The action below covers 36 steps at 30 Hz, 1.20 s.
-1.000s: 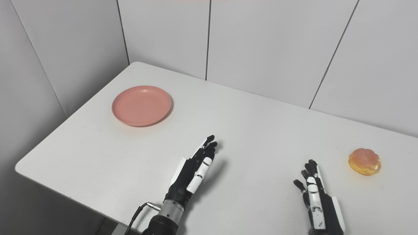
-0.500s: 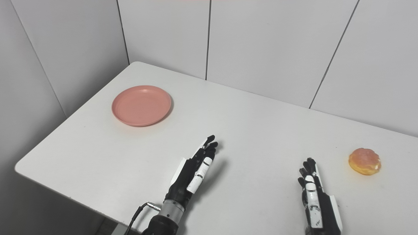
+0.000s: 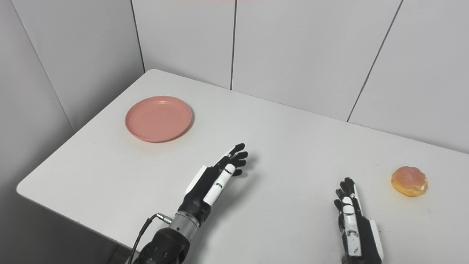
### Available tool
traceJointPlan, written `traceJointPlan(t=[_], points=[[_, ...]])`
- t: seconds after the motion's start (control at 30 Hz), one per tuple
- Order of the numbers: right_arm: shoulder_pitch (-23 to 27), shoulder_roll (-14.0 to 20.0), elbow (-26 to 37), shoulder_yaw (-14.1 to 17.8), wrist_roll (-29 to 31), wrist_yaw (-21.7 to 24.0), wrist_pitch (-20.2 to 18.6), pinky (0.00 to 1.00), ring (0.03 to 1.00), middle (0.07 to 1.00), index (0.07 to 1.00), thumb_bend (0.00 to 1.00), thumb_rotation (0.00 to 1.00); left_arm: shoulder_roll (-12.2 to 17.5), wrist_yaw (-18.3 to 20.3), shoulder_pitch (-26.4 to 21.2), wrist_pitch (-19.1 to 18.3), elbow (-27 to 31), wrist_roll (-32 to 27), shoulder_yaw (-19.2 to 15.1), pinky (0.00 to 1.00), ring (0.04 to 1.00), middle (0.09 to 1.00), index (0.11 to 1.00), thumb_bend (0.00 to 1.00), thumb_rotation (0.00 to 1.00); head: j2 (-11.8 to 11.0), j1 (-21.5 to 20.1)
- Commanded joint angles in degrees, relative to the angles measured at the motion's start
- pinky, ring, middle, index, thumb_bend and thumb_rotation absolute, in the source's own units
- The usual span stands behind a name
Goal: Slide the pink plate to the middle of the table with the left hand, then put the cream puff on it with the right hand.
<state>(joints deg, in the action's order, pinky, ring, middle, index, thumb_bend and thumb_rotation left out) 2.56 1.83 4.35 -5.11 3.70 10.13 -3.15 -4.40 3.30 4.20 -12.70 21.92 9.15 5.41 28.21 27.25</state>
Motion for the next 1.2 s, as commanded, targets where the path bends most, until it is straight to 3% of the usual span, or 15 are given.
traceJointPlan(t=[0.0, 0.17, 0.4, 0.53, 0.8, 1.07, 1.17], points=[[1.15, -0.21, 1.76, -0.18, -0.05, -0.24, 0.84, 1.0, 1.0, 1.0, 1.0, 0.06, 1.0, 1.88, 1.02, -1.89, -0.34, 2.96, -1.56, -0.43, 0.88, 0.902, 0.92, 0.908, 0.49, 1.0, 0.05, -0.1], [1.06, -0.38, 2.3, -0.14, -0.24, -0.41, -0.05, 1.0, 1.0, 1.0, 1.0, 0.06, 1.0, 3.18, 0.6, -4.16, 0.14, 5.53, -2.51, -1.74, 0.86, 0.895, 0.918, 0.906, 0.49, 1.0, 0.05, -0.1], [1.09, -0.16, 2.1, -0.41, -0.69, -0.71, 0.08, 1.0, 1.0, 1.0, 1.0, 0.06, 1.0, 5.4, -0.62, -8.57, -3.06, 9.91, -2.53, -5.41, 0.89, 0.915, 0.93, 0.921, 0.46, 1.0, 0.05, 0.02], [1.15, -0.07, 2.42, -0.47, -0.57, -0.65, -0.69, 1.0, 1.0, 1.0, 1.0, 0.07, 1.0, 7.22, -1.07, -10.8, -3.67, 10.12, -3.1, -8.24, 0.9, 0.91, 0.927, 0.919, 0.49, 1.0, 0.0, 0.09], [0.98, -0.35, 3.1, -0.79, -0.78, -0.92, -1.18, 1.0, 1.0, 1.0, 1.0, 0.05, 1.0, 11.16, -2.88, -15.85, -0.6, 4.68, -8.09, -15.85, 0.91, 0.901, 0.917, 0.911, 0.49, 1.0, -0.12, 0.07], [0.98, -0.16, 2.07, -0.86, -0.83, -0.85, 0.47, 1.0, 1.0, 1.0, 1.0, 0.06, 1.0, 14.36, -4.7, -21.01, -1.47, 0.67, -10.67, -20.73, 0.91, 0.878, 0.904, 0.896, 0.46, 1.0, -0.1, -0.12], [0.97, -0.03, 2.39, -0.87, -0.7, -0.71, -0.12, 1.0, 1.0, 1.0, 1.0, 0.07, 1.0, 14.9, -6.01, -22.14, -2.1, -0.39, -10.07, -21.59, 0.86, 0.863, 0.89, 0.877, 0.45, 1.0, -0.12, -0.05]])
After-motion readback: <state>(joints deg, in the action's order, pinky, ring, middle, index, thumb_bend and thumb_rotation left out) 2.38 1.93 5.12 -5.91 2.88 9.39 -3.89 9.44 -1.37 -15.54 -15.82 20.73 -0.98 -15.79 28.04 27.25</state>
